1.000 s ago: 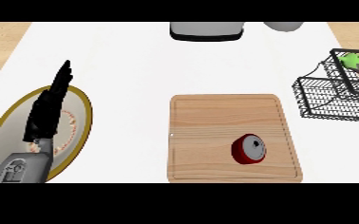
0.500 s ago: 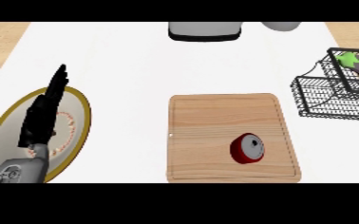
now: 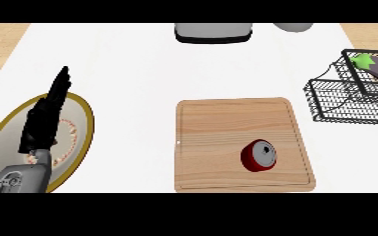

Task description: Pick the eggplant from the cutting board and place it in the tiered basket

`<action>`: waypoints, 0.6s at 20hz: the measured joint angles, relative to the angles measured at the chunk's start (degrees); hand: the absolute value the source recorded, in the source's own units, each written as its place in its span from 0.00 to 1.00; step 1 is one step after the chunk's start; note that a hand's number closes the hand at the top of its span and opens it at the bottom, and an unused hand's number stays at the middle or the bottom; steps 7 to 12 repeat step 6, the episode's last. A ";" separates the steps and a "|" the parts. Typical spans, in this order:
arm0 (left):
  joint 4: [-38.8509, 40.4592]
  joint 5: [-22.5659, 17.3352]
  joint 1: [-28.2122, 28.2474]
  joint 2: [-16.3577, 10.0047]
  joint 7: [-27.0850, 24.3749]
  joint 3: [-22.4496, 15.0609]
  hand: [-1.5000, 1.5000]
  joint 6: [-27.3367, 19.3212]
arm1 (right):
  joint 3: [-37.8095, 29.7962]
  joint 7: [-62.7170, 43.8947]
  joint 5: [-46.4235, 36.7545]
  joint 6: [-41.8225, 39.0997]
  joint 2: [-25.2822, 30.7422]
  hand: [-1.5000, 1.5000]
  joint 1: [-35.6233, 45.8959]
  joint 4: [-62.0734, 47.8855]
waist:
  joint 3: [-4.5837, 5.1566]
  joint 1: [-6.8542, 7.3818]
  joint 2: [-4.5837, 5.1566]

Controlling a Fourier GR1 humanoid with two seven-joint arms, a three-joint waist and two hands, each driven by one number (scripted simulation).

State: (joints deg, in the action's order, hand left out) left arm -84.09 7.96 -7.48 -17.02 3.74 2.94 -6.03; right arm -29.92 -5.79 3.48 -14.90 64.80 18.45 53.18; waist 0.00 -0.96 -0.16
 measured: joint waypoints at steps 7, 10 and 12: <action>-0.68 0.16 -0.03 0.28 0.77 0.21 0.50 0.38 | -8.81 11.45 3.18 -8.43 3.67 0.00 -8.56 -9.92 | -0.06 -0.06 0.02; -0.68 0.16 -0.03 0.28 0.77 0.21 0.50 0.38 | -8.81 11.45 3.18 -8.43 3.67 0.00 -8.56 -9.92 | -0.06 -0.06 0.02; -0.68 0.16 -0.03 0.28 0.77 0.21 0.50 0.38 | -8.81 11.45 3.18 -8.43 3.67 0.00 -8.56 -9.92 | -0.06 -0.06 0.02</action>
